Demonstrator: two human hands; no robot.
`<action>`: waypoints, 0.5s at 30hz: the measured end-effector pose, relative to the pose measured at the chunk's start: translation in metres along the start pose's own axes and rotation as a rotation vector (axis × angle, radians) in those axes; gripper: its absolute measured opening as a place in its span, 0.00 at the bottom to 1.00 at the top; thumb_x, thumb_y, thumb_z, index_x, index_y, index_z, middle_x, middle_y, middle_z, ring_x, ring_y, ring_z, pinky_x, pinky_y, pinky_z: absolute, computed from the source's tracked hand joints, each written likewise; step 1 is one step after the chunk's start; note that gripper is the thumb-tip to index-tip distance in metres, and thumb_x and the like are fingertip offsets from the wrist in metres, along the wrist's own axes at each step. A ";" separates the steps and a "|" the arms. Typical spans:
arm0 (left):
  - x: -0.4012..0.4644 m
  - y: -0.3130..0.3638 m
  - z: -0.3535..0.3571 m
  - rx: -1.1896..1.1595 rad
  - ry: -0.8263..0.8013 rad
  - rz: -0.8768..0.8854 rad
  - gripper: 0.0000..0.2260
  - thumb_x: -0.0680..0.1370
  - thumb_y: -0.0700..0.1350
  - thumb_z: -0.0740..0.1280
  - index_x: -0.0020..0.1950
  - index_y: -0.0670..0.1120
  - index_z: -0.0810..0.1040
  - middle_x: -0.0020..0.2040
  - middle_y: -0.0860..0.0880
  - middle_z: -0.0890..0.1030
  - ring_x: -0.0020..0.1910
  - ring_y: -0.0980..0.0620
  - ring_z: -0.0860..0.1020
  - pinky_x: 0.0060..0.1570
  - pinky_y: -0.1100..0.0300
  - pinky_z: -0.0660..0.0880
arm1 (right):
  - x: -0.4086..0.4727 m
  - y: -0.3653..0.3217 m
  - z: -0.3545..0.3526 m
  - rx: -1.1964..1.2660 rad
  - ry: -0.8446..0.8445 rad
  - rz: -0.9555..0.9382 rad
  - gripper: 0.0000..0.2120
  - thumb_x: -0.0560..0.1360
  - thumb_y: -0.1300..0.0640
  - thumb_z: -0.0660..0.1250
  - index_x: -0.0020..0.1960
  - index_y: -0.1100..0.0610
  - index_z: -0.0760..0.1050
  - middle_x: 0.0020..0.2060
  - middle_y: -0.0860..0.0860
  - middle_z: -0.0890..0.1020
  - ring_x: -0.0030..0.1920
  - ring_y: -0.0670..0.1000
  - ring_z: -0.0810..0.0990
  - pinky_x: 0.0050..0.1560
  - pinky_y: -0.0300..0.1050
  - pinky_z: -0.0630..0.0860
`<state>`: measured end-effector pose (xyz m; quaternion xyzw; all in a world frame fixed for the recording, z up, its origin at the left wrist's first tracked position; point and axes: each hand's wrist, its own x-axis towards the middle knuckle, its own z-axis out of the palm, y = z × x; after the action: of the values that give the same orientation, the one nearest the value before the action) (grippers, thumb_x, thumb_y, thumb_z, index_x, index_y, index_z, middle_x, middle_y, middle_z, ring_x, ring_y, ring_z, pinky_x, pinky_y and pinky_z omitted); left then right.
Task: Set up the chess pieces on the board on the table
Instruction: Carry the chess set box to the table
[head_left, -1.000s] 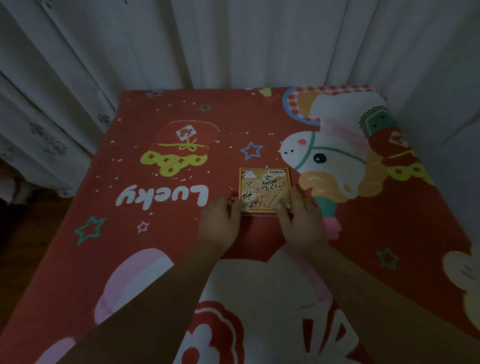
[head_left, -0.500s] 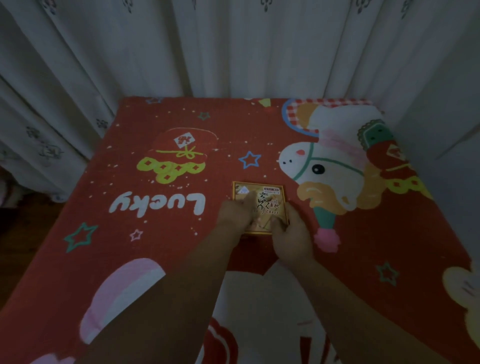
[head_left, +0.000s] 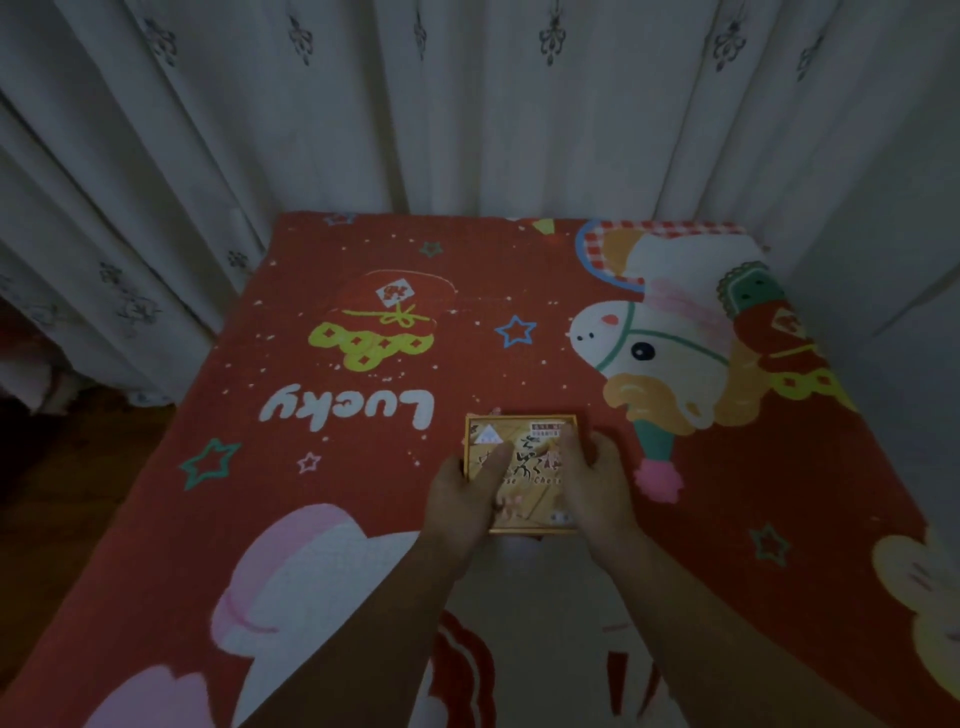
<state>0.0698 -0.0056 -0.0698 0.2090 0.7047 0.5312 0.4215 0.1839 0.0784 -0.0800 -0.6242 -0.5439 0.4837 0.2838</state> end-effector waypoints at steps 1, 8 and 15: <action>-0.005 -0.002 -0.003 -0.002 -0.001 0.005 0.13 0.76 0.56 0.71 0.52 0.47 0.80 0.44 0.51 0.86 0.43 0.56 0.84 0.37 0.64 0.78 | -0.002 0.000 0.000 -0.001 -0.011 -0.019 0.28 0.76 0.34 0.60 0.62 0.56 0.74 0.52 0.53 0.83 0.52 0.55 0.83 0.54 0.52 0.79; -0.024 -0.001 -0.044 0.052 0.011 -0.040 0.22 0.72 0.64 0.71 0.51 0.47 0.81 0.44 0.49 0.86 0.45 0.50 0.85 0.50 0.45 0.81 | -0.047 -0.019 0.015 -0.066 -0.117 -0.176 0.14 0.82 0.45 0.58 0.60 0.52 0.75 0.47 0.48 0.84 0.46 0.52 0.82 0.50 0.49 0.78; -0.037 0.026 -0.126 0.079 -0.016 -0.045 0.18 0.75 0.60 0.68 0.43 0.44 0.77 0.32 0.50 0.76 0.27 0.53 0.73 0.29 0.61 0.69 | -0.098 -0.063 0.066 -0.107 -0.147 -0.248 0.13 0.83 0.46 0.56 0.60 0.51 0.73 0.46 0.53 0.82 0.39 0.51 0.78 0.45 0.53 0.78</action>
<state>-0.0167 -0.0966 -0.0220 0.2138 0.7264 0.4916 0.4301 0.1037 -0.0107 -0.0201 -0.5295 -0.6609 0.4598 0.2672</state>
